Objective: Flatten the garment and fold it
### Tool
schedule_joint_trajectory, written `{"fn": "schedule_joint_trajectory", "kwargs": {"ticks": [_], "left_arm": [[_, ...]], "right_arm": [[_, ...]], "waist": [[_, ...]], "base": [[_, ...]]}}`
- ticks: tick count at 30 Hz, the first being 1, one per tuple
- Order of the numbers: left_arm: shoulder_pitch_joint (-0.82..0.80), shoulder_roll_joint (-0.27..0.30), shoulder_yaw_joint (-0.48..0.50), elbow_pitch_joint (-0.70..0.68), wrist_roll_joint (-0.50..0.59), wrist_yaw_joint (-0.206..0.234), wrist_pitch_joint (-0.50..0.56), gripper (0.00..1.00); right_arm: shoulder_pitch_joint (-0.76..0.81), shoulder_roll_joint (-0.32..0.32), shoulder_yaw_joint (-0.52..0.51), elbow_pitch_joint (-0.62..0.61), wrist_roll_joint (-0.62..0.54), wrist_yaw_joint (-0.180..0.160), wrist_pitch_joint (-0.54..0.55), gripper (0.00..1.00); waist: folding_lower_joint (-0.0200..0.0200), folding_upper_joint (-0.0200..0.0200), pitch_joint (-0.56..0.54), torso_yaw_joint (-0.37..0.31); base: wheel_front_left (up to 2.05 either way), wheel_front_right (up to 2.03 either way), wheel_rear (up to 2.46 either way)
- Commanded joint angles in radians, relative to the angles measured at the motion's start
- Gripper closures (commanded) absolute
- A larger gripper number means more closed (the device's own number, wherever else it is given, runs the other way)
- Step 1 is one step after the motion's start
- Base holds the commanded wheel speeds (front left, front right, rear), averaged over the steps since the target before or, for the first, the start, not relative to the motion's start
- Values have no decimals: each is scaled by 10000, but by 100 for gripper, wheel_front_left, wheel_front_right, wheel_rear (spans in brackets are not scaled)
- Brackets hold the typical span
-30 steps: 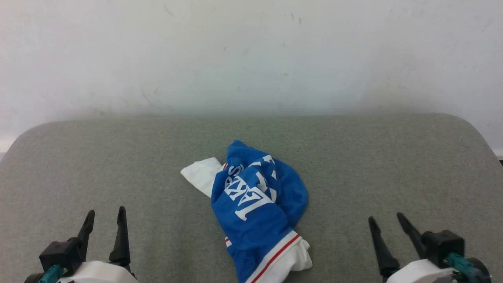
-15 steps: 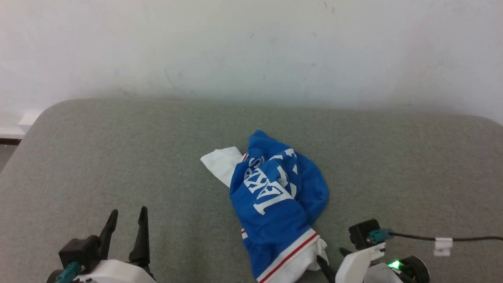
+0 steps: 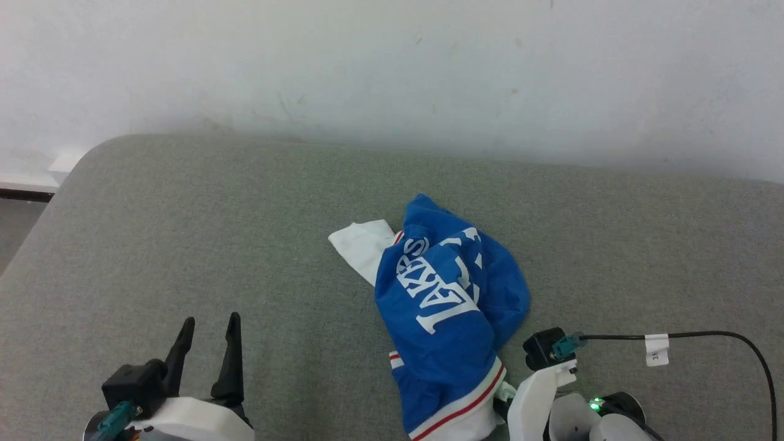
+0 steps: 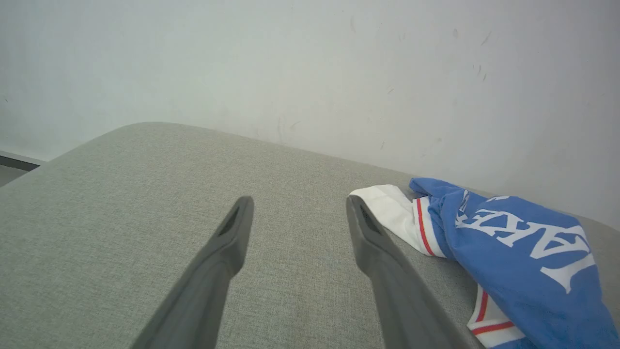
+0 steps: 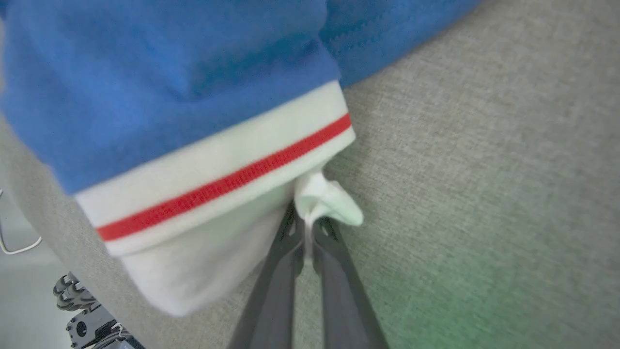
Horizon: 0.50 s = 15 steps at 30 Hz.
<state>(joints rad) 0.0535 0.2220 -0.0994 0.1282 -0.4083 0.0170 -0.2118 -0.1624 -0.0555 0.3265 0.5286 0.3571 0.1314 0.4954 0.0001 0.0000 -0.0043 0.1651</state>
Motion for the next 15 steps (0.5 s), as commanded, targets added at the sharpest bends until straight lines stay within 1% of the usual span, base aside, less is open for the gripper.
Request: {"fn": "schedule_joint_trajectory", "kwargs": {"ticks": [1, 5, 7, 9, 12, 15], "left_arm": [[-119, -33, 2, 48, -16, -40, -71, 0], [-53, -6, -1, 70, 8, 15, -110, 0], [-48, 18, 1, 82, 7, 23, -123, 0], [-33, 27, -1, 67, 23, 63, -134, 0], [-52, 39, -22, 59, 24, 74, -149, 0], [-48, 46, -40, 73, 26, 99, -161, 0]], "right_arm": [[216, 53, 197, 360, 91, -7, -20, 100], [-159, -138, 12, -314, -201, -7, -1190, 100], [-300, -318, -305, -847, -491, -7, -1767, 100], [-391, -487, -725, -1434, -783, -7, -2109, 100], [-416, -806, -1638, -2283, -1261, -7, -2151, 100], [-291, -1113, -2890, -2951, -1692, -7, -1760, 100]], "waist": [[-1, 0, -28, -67], [-1, 0, -110, -253], [-1, 0, -136, -363], [-1, 0, -151, -498], [-1, 0, -132, -655], [-1, 0, -122, -823]], "base": [[0, 0, 0], [0, 0, 0], [0, 0, 0], [0, 0, 0], [0, 0, 0], [0, 0, 0]]}}
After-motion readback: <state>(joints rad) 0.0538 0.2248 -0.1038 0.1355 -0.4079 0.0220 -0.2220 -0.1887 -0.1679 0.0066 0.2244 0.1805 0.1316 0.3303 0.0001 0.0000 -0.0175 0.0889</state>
